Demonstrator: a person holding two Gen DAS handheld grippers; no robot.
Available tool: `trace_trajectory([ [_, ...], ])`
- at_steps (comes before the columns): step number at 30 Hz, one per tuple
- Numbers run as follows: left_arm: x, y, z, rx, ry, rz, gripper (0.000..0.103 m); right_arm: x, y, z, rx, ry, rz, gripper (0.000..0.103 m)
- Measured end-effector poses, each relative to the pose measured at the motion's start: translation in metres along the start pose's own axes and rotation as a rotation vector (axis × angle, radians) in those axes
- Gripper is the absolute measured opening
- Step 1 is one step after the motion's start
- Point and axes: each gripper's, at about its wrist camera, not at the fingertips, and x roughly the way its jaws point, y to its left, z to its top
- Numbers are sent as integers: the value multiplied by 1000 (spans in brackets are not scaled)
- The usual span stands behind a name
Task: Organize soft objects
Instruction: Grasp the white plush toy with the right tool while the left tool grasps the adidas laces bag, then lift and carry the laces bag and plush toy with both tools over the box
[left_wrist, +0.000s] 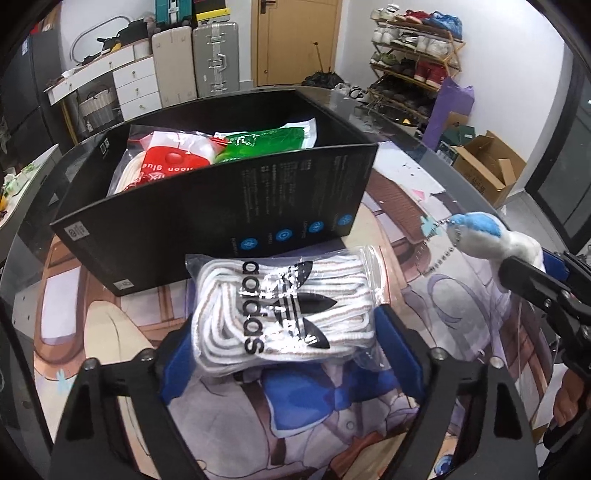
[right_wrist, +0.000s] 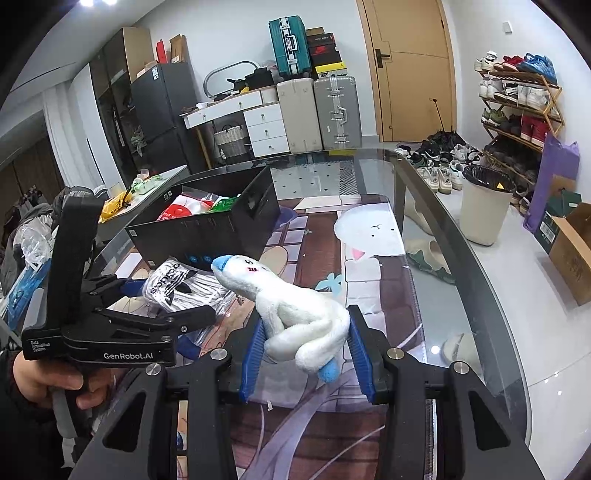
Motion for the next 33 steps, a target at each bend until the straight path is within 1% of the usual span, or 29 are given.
trace_trajectory([
  [1,-1,0,-1,5,-3,-7,79,-1,1,0,-4,-2,-1,43],
  [6,-11,5,-7,12,-13,-37,74,-3,4,1,-12,-7,-1,43],
  [15,-41,25,-24,-36,-74,-56,73,-6,13,4,-29,-18,1,43],
  [22,-70,48,-30,-84,-150,-52,73,-10,25,11,-57,-32,6,43],
  [30,-97,70,-22,-135,-235,-36,73,-11,43,27,-94,-57,18,43],
  [33,-103,74,-14,-143,-264,-25,73,-8,52,37,-104,-66,21,43],
])
